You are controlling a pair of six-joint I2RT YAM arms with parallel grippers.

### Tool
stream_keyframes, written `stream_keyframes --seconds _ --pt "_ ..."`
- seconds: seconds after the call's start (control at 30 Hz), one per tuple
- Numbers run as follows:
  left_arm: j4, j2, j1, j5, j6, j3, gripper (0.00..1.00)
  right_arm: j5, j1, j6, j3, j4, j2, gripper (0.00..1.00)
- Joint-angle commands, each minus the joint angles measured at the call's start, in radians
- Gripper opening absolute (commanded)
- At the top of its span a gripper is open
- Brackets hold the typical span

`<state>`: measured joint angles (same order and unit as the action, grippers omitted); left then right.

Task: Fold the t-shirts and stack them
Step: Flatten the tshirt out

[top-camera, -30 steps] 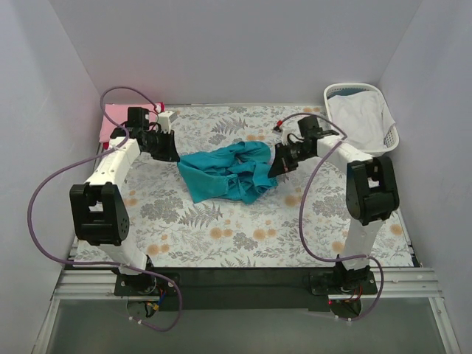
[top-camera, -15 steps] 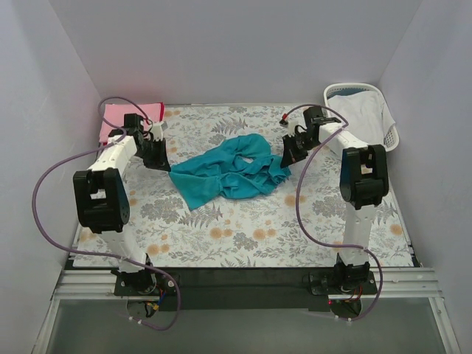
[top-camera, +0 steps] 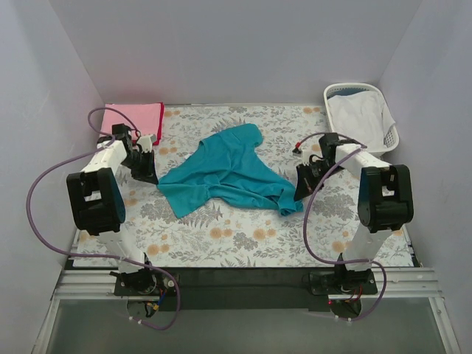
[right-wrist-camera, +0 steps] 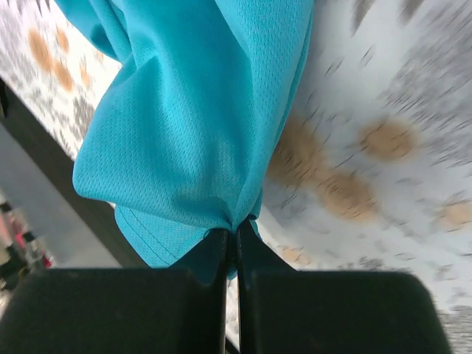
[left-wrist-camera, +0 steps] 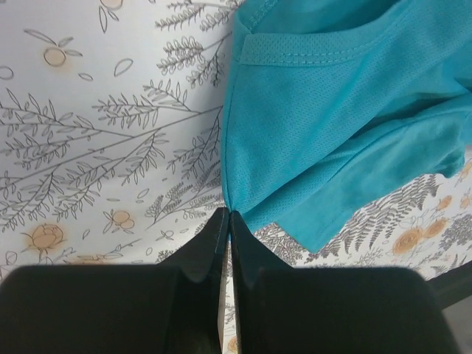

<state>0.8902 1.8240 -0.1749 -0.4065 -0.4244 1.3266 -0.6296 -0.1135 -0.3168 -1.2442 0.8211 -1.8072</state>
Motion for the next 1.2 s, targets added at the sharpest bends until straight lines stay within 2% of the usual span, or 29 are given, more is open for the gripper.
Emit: stream_keyframes --seconds 0.0,0.03,0.1,0.17,0.23,0.27,0.37,0.4,0.47,0.5,0.6,0.67,0.7,0.73,0.77,0.8,0.83,0.9,1.03,1.07,1.17 --pt "0.026 -0.049 0.002 0.057 0.055 -0.050 0.00 -0.010 -0.002 -0.080 0.111 0.108 0.014 0.01" --pt "0.033 -0.036 0.000 0.086 0.059 -0.055 0.00 0.019 0.009 -0.077 0.092 0.113 -0.010 0.01" --pt "0.023 -0.043 -0.001 0.118 0.059 -0.079 0.00 0.054 0.037 -0.050 0.039 0.139 -0.038 0.19" --pt "0.024 -0.066 -0.003 0.089 0.058 -0.087 0.00 0.076 0.052 -0.042 -0.027 0.141 -0.015 0.51" --pt "0.032 -0.083 -0.003 0.045 0.065 -0.095 0.00 0.012 0.048 -0.038 -0.050 0.145 0.019 0.76" --pt "0.030 -0.094 -0.003 0.034 0.067 -0.098 0.01 0.005 0.029 -0.034 -0.057 0.148 0.032 0.78" --pt "0.035 -0.089 -0.003 0.028 0.065 -0.101 0.14 0.004 -0.020 -0.034 -0.049 0.147 0.036 0.80" --pt "0.039 -0.086 -0.003 0.026 0.064 -0.093 0.23 -0.004 -0.037 -0.031 -0.047 0.145 0.032 0.81" --pt "0.049 -0.086 -0.003 0.020 0.065 -0.084 0.32 -0.009 -0.051 -0.027 -0.044 0.144 0.013 0.83" --pt "0.049 -0.100 -0.003 0.018 0.067 -0.076 0.42 -0.002 -0.063 -0.028 -0.040 0.141 0.002 0.86" --pt "0.042 -0.135 -0.003 0.005 0.082 -0.066 0.54 0.028 -0.083 -0.030 -0.038 0.135 -0.010 0.88" --pt "0.049 -0.190 -0.003 -0.041 0.111 -0.063 0.55 0.051 -0.103 -0.041 -0.035 0.133 -0.015 0.81" --pt "0.065 -0.209 -0.002 -0.066 0.130 -0.066 0.55 0.062 -0.118 -0.045 -0.029 0.130 -0.015 0.70" --pt "0.073 -0.248 0.000 -0.115 0.172 -0.087 0.55 0.079 -0.127 -0.057 -0.028 0.125 -0.021 0.65" --pt "0.090 -0.282 0.009 -0.158 0.241 -0.124 0.53 0.111 -0.146 -0.065 -0.034 0.125 -0.036 0.51" --pt "0.102 -0.282 0.012 -0.158 0.242 -0.124 0.53 0.126 -0.150 -0.073 -0.034 0.125 -0.037 0.38" --pt "0.108 -0.326 0.020 -0.190 0.324 -0.148 0.50 0.149 -0.155 -0.079 -0.062 0.125 -0.056 0.23" --pt "0.099 -0.373 0.053 -0.186 0.386 -0.249 0.45 0.214 -0.155 -0.079 -0.116 0.130 -0.082 0.02" --pt "0.046 -0.477 0.100 -0.144 0.509 -0.412 0.42 0.287 -0.153 -0.077 -0.352 0.135 -0.121 0.01" --pt "0.017 -0.505 0.107 -0.124 0.535 -0.452 0.40 0.309 -0.150 -0.076 -0.465 0.133 -0.136 0.01" --pt "-0.008 -0.525 0.136 -0.117 0.564 -0.484 0.40 0.338 -0.138 -0.067 -0.640 0.124 -0.211 0.01"
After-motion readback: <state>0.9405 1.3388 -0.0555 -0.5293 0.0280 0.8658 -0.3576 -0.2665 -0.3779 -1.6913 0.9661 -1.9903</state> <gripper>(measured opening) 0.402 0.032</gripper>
